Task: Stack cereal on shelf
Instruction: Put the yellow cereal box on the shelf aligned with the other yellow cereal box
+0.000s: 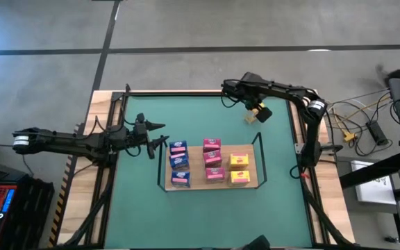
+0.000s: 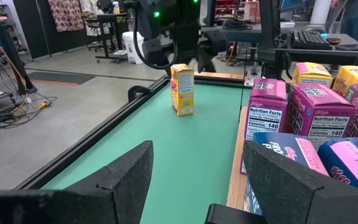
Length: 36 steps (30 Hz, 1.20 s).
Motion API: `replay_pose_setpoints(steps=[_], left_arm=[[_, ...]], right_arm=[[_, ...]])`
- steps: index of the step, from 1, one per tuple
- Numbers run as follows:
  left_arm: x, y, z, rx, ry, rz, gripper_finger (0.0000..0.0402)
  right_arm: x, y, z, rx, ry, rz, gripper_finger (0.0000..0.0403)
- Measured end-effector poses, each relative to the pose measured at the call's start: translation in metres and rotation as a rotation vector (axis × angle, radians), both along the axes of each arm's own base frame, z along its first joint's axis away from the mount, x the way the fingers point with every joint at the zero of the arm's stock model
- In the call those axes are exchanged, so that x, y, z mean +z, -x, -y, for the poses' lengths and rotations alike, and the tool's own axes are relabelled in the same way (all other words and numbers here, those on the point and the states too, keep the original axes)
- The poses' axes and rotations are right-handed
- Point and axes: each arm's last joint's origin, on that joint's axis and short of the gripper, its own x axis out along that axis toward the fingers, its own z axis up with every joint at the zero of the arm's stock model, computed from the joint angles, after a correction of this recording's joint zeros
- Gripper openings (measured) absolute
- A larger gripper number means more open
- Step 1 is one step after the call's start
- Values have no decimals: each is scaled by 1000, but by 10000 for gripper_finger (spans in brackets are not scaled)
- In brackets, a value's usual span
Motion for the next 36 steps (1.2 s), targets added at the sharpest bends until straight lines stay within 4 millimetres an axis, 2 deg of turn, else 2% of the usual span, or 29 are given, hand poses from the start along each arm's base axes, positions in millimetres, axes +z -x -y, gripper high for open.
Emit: replay_pose_setpoints(steps=[9,21,27,36], left_arm=[[0,0,0,0,0,0,233],[0,0,0,0,0,0,233],[0,0,0,0,0,0,233],[0,0,0,0,0,0,233]], right_arm=[[0,0,0,0,20,-13,281],[-11,-3,3,-19,11,-37,177],[-8,-6,3,-31,8,0,141],[4,-21,-13,-254,31,112,108]])
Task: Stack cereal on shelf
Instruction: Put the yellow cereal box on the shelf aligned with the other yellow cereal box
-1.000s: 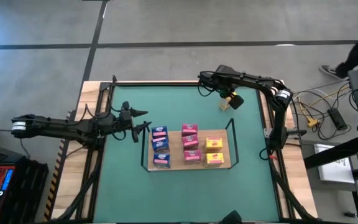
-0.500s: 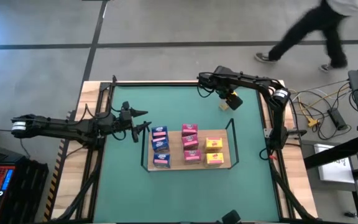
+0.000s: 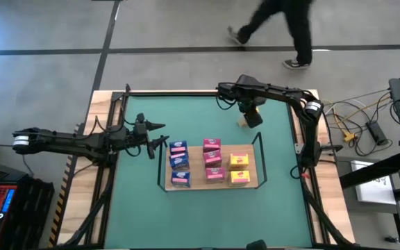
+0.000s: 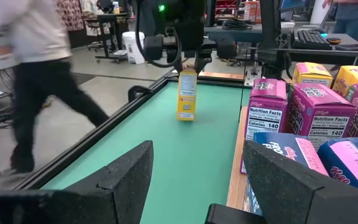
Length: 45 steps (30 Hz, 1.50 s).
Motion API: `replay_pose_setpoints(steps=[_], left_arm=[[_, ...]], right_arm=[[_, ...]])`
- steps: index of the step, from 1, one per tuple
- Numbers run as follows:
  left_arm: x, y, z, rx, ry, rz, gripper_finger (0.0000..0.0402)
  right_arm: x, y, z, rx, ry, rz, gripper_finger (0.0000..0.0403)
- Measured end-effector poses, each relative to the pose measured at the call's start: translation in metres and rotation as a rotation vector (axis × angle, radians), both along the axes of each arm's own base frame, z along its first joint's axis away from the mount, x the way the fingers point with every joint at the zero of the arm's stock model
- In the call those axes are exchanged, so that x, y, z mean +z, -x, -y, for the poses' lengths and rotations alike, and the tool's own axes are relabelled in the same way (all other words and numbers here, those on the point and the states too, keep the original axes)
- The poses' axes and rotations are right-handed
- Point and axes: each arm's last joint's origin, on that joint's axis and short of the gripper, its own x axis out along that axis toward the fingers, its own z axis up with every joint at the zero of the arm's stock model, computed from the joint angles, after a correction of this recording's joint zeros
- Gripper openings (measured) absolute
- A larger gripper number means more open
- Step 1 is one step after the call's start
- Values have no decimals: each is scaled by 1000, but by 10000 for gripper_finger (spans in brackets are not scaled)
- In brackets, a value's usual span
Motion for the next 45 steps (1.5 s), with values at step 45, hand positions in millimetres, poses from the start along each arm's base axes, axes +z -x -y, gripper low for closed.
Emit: replay_pose_setpoints(steps=[45], left_arm=[[0,0,0,0,0,0,233]], right_arm=[[53,-45,-114,-107,67,175,105]])
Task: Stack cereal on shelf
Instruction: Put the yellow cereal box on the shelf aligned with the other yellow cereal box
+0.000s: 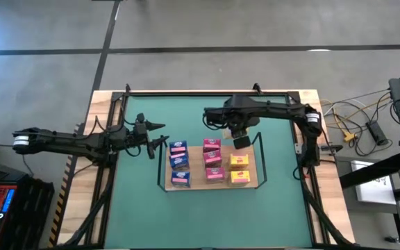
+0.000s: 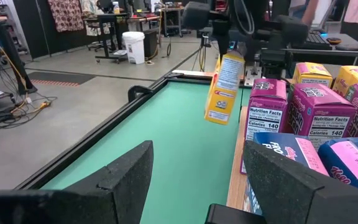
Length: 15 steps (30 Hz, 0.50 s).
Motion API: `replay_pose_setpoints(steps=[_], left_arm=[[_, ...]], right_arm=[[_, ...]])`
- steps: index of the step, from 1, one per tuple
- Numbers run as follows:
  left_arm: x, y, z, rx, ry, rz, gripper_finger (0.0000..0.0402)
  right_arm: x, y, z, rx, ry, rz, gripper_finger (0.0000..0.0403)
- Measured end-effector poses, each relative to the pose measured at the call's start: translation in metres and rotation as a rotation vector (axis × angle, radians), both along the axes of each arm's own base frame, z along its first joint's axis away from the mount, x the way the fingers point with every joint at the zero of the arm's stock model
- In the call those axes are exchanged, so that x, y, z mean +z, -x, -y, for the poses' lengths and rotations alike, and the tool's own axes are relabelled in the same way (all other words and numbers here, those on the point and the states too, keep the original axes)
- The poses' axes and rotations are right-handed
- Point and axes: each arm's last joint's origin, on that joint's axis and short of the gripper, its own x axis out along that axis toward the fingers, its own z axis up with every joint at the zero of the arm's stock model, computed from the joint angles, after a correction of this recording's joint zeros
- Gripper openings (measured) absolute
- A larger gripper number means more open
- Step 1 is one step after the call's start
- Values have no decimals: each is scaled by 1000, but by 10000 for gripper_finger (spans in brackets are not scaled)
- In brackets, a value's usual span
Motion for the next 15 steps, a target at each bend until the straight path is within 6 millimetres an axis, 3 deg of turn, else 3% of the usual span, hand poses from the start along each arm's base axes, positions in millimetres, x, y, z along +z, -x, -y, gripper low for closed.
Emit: replay_pose_setpoints(steps=[15], left_arm=[[0,0,0,0,0,0,233]], right_arm=[[9,1,-21,60,3,26,105]])
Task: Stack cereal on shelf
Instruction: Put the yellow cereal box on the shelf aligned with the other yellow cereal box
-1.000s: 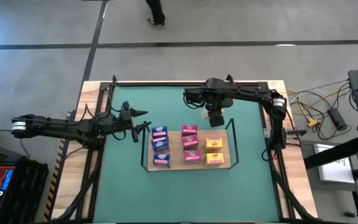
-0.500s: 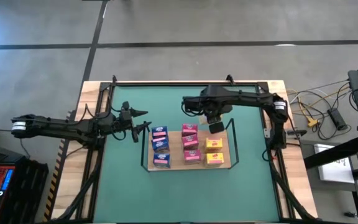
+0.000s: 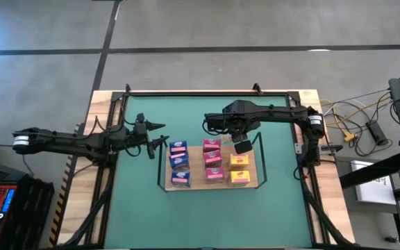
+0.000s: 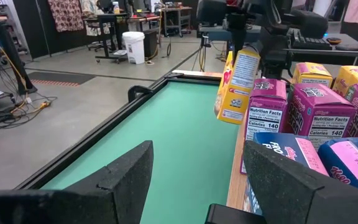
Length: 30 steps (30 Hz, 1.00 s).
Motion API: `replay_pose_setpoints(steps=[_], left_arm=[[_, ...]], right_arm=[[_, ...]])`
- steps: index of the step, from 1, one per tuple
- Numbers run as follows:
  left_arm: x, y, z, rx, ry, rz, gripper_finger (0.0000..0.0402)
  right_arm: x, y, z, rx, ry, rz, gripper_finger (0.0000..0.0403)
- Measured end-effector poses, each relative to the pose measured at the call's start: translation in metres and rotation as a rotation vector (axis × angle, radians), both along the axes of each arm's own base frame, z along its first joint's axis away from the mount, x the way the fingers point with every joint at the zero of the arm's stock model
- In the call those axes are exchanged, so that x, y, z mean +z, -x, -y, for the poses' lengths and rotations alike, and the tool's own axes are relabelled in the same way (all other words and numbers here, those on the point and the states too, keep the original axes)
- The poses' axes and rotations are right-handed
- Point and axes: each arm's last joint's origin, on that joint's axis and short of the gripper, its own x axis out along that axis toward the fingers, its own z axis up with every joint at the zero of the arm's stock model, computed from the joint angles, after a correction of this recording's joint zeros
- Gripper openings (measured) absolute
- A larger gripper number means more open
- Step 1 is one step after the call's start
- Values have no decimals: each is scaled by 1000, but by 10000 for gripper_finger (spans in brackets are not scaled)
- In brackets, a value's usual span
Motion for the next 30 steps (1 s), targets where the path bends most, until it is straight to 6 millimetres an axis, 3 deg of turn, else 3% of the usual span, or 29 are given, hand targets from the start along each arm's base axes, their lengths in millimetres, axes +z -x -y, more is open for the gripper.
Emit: replay_pose_setpoints(steps=[19,25,30], left_arm=[[0,0,0,0,0,0,233],[0,0,0,0,0,0,233],[0,0,0,0,0,0,233]], right_arm=[[2,3,-10,24,-33,7,105],[14,17,-11,54,-31,32,105],[9,27,-13,65,-35,2,105]])
